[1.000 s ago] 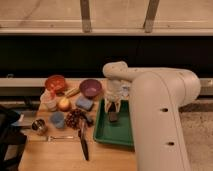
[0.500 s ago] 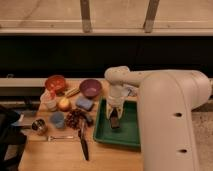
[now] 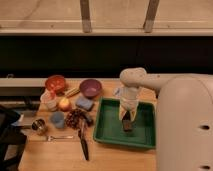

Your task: Wipe tray with eraser

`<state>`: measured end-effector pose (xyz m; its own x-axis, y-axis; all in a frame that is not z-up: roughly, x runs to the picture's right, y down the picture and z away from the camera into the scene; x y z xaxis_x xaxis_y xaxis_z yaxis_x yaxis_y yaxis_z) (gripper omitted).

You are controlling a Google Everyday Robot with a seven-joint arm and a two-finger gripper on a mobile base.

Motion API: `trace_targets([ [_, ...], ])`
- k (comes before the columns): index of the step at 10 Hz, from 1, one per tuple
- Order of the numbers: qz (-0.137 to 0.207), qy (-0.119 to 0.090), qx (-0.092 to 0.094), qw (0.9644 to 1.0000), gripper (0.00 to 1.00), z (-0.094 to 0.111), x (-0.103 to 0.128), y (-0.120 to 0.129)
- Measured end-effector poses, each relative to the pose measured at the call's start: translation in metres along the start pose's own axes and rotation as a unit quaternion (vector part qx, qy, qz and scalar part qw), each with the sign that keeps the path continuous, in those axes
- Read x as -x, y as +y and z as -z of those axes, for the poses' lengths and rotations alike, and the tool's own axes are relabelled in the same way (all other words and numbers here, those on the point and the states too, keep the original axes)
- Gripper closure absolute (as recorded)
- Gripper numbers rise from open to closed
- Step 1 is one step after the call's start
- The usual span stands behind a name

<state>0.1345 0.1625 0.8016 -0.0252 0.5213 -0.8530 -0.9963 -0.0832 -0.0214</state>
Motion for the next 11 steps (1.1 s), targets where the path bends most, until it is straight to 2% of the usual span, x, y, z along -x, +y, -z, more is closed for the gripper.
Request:
trace_targets([
  [2,0.024,-0.015,0.002,0.9996,1.0,0.012,0.018,0.014],
  [3,0.042,-0.021,0.004,0.9989,1.0,0.016,0.026,0.034],
  [5,0.07,-0.024,0.006,0.9972,1.0,0.017,0.036,0.077],
  [7,0.08,-0.018,0.006,0.9966,1.0,0.013,0.034,0.104],
  [9,0.078,-0.011,0.005,0.9969,1.0,0.01,0.026,0.113],
  [11,0.063,-0.008,0.0,0.998,1.0,0.01,0.009,0.102],
])
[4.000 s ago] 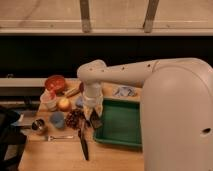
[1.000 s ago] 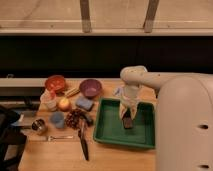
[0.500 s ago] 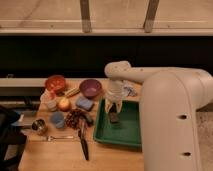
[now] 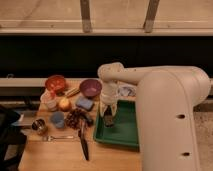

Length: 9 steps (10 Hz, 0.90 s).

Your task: Wipe tray with eraser

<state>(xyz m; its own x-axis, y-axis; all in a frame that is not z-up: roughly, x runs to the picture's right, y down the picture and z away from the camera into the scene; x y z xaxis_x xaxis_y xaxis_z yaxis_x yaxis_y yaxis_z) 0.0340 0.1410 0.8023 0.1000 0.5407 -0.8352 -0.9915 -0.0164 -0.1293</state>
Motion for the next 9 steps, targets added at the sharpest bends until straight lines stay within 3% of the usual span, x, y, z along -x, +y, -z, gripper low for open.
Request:
trace_targets([
  [2,-0.018,-0.002,-0.004,0.9998,1.0,0.003,-0.021,-0.025],
  [5,-0.036,-0.005,-0.009,0.9993,1.0,0.007,-0.047,-0.083],
  [7,-0.032,-0.007,-0.009,0.9994,1.0,0.009,-0.047,-0.1],
  [9,-0.02,-0.008,-0.006,0.9997,1.0,0.008,-0.036,-0.098],
])
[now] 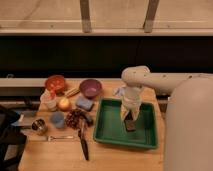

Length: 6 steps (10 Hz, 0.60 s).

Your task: Wipe tray with eraser

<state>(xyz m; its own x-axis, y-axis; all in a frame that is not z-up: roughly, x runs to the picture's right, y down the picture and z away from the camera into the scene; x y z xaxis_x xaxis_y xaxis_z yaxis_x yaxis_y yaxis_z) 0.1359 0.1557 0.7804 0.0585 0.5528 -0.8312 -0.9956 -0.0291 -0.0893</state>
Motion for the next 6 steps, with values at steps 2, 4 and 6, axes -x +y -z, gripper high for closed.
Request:
trace_targets([
  [2,0.021,0.004,0.001,0.9998,1.0,-0.003,0.012,0.019],
  [4,0.063,0.014,0.001,0.9979,1.0,-0.011,0.025,0.066],
  [6,0.112,0.032,-0.002,0.9932,1.0,-0.024,0.024,0.123],
])
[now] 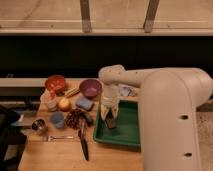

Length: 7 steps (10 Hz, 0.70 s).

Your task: Wipe tray with eraser

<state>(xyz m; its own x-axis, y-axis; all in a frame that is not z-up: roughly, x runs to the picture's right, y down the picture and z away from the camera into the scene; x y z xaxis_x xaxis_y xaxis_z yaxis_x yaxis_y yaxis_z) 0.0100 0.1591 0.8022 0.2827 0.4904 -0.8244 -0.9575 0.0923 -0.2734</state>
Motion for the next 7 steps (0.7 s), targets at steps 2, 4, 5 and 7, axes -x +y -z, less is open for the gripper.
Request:
trace_targets([
  [2,0.024,0.017,-0.002,0.9996,1.0,-0.013,-0.004,0.039],
  [4,0.023,0.032,-0.004,0.9992,1.0,-0.022,-0.01,0.06],
  [5,0.019,0.038,-0.004,0.9991,1.0,-0.024,-0.013,0.06],
  [7,0.003,0.047,-0.008,0.9989,1.0,-0.026,-0.024,0.044],
])
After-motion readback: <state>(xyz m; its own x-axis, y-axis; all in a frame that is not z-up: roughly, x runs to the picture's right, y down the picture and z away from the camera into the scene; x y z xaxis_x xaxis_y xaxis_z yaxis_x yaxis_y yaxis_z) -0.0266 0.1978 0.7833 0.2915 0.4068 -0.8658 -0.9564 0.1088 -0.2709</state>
